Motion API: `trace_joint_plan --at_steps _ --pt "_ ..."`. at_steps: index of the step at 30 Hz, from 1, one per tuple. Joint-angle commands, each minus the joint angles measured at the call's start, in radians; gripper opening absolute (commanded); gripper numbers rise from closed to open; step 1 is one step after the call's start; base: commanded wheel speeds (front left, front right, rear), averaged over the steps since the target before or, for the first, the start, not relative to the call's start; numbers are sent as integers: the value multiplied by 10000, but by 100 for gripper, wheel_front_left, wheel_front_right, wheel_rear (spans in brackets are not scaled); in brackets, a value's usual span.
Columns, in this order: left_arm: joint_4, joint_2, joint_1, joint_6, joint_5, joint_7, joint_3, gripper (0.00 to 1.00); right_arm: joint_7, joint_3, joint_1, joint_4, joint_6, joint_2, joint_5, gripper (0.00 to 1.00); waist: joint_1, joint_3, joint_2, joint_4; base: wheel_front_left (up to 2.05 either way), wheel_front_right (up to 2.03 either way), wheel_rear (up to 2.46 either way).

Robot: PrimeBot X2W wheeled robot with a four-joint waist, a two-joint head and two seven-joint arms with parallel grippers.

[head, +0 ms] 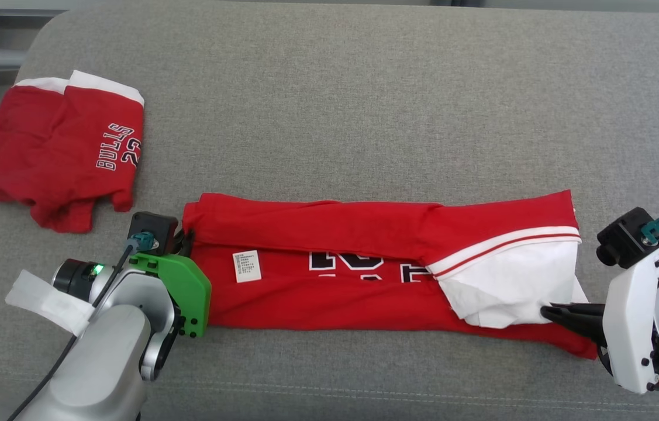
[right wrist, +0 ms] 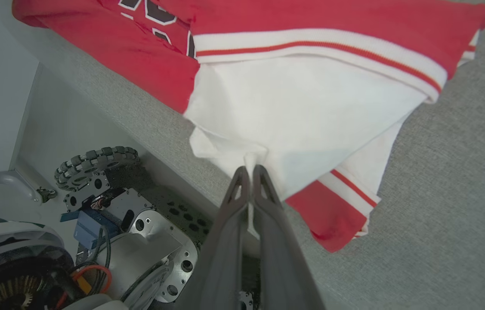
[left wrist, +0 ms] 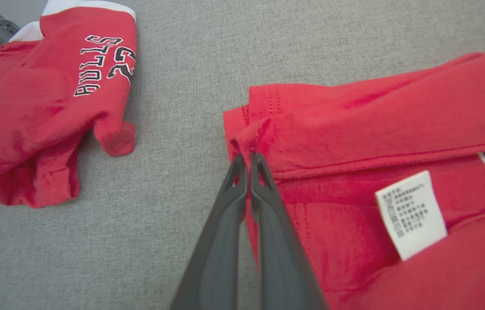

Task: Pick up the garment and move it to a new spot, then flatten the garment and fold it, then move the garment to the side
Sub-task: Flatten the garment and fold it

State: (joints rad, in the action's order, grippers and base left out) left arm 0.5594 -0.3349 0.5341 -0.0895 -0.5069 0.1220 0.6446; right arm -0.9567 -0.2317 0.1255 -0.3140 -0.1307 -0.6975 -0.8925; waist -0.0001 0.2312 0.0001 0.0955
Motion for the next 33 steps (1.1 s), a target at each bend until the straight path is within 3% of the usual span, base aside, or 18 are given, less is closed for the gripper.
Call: trace_joint_plan --at_steps 1,2,3,4,5,15,19,26,33 --pt "36 -4 -123 -70 -58 -17 0 0 -54 -35 -121 -2 1 83 92 0 1 -6 -1 -4 0 0 0" --pt "52 6 -141 -76 -79 -10 8 2 -92 -71 -166 29 1 107 143 0 1 -13 -1 -4 0 0 0" --pt "58 22 -160 -81 -92 -20 15 39 -69 -94 -182 46 1 140 207 28 1 -19 -1 -4 0 0 0" --pt "62 37 -178 -78 -129 -43 13 100 -98 -139 -210 93 1 185 224 80 1 -27 -1 -3 0 0 0" --pt "85 49 -199 -85 -171 -56 -13 100 -177 -161 -273 186 1 243 204 100 1 -39 -1 0 0 0 0" --pt "124 65 -377 -246 -329 -499 -182 100 266 -143 -363 354 1 540 479 100 1 -271 -1 41 0 0 0" --pt "-83 141 -618 -665 -482 -1385 -624 100 1199 41 -361 588 -1 889 988 100 1 -516 -1 47 0 0 0" --pt "-821 537 -1309 -998 -837 -3381 -1317 100 3453 771 -618 1638 1 2200 2217 100 1 -1164 -1 161 0 0 0" --pt "-1642 852 -2180 -797 -873 -3875 -1907 100 5696 1605 -1026 2479 -1 3743 3326 100 1 -1821 -1 231 0 0 0"
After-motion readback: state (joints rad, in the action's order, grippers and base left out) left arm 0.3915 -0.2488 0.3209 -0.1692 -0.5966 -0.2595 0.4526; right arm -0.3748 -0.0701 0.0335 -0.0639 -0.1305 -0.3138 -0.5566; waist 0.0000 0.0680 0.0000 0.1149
